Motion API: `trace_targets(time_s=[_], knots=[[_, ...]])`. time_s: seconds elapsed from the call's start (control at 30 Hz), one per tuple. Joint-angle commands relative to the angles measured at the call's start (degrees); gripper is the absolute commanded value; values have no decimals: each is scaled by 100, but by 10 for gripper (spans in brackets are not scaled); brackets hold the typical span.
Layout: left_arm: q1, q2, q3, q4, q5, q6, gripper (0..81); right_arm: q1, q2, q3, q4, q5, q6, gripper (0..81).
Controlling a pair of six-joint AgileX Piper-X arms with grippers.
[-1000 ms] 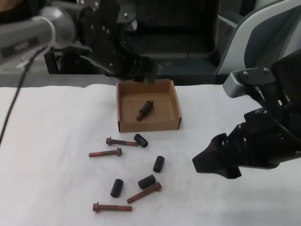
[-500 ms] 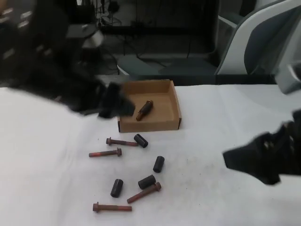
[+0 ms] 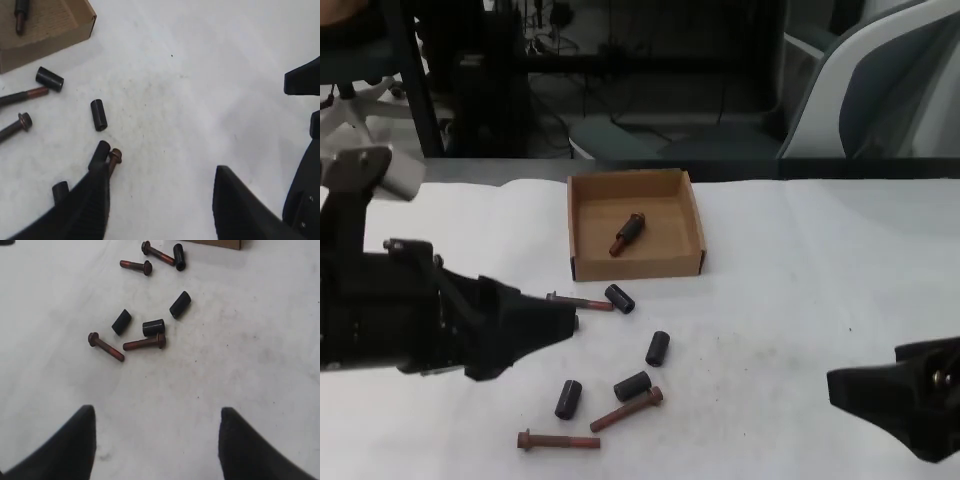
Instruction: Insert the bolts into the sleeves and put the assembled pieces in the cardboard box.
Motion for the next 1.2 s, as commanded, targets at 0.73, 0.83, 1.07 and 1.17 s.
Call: trace_targets(time_s=[0.73,0.83,1.07,1.17], knots=[[5,-398,4,-188,-786,3,602,-2,2950,-1483,-138,-402,2027,700],[5,-479,4,-188,-786,16,602,-2,3865,-2161,289,-417,2027,700],[5,-510,4,-325,-786,16,602,13,5474,-3469,884,-428,2027,700],[5,-510,4,-455,-786,16,602,73,5885,-3806,1008,-428,2103,700]])
